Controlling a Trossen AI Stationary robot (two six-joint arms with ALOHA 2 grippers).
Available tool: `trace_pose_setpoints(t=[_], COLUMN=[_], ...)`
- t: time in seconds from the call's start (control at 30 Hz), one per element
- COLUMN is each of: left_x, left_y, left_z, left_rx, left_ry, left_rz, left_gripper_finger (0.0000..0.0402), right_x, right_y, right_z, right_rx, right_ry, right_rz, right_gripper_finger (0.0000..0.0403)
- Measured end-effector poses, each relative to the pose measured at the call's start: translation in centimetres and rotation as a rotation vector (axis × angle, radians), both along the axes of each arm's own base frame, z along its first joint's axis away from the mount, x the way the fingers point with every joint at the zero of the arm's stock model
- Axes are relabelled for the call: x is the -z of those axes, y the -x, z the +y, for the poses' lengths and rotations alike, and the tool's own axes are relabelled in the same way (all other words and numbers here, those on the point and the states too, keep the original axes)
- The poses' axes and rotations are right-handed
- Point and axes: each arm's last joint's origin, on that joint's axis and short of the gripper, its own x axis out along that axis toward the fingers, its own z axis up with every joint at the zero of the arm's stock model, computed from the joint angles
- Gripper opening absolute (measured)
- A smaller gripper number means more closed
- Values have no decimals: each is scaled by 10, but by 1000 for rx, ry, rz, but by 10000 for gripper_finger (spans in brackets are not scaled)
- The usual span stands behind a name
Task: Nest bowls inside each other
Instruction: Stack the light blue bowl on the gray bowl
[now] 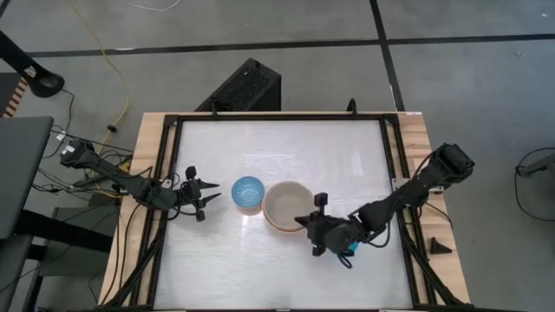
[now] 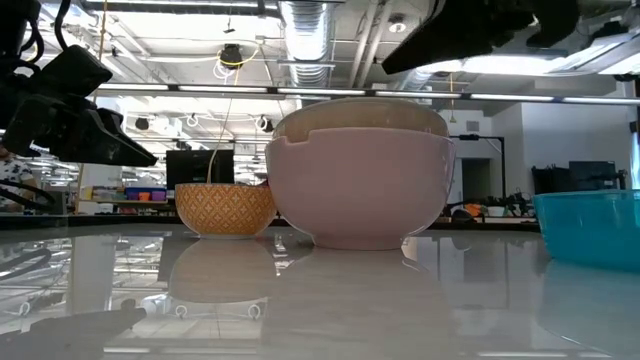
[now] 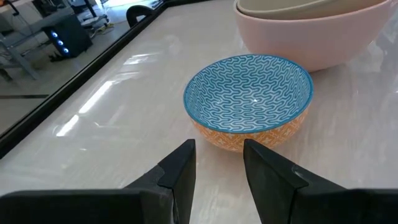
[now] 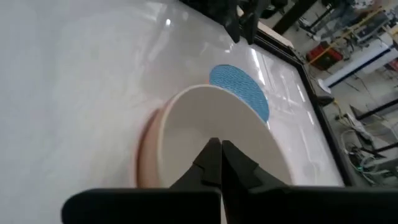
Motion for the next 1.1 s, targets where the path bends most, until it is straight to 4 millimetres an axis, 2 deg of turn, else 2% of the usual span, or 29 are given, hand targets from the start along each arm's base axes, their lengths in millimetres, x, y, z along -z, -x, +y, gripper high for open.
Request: trace_pose_setpoints(t=[0.13,0.43,0.97,1.1], left_x=[0,0,0,0], left_y=[0,0,0,0], left_z=[0,0,0,0], left_rx=[0,0,0,0], left_ry=[0,0,0,0], left_rz=[0,0,0,0], left_gripper_finger=[125,125,125,125], right_x=[10,23,27,21], right_y=[2,8,7,6], right_z=[-5,-3,-7,-7], right_rx=[37,-21,-63,-81], right_ry=[-60,-103,-120,-86], right_rz=[-24,-22,41,40], right_gripper_finger=[33,20,25,25])
